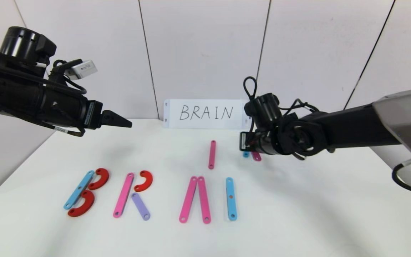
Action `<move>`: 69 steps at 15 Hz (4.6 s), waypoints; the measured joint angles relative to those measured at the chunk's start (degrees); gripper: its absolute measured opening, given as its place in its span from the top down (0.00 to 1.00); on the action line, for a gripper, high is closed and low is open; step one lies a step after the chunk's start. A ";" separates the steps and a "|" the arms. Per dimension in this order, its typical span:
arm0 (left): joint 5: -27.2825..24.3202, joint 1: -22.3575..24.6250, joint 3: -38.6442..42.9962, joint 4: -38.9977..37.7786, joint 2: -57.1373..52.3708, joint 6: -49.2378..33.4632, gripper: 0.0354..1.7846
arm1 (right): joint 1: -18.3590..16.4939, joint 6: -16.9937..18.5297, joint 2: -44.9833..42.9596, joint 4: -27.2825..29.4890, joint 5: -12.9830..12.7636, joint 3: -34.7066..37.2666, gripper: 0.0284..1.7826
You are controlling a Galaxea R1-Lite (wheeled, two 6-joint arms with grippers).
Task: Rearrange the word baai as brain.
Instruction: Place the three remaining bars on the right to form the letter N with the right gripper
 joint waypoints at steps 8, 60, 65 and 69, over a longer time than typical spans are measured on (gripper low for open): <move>-0.01 0.09 0.02 -0.07 0.09 -0.02 0.03 | 1.00 3.78 -7.83 -4.06 -0.18 16.57 0.84; -0.15 -0.61 0.20 0.33 0.74 0.07 0.03 | -3.05 -4.24 5.25 -4.69 1.16 -0.05 0.03; -0.23 -0.68 0.20 0.33 0.74 0.07 0.03 | -3.61 -5.64 9.67 -5.61 1.88 -4.07 0.03; -0.17 -0.89 0.20 0.41 0.85 0.09 0.03 | -3.68 -6.00 11.52 -5.61 1.79 -5.86 0.06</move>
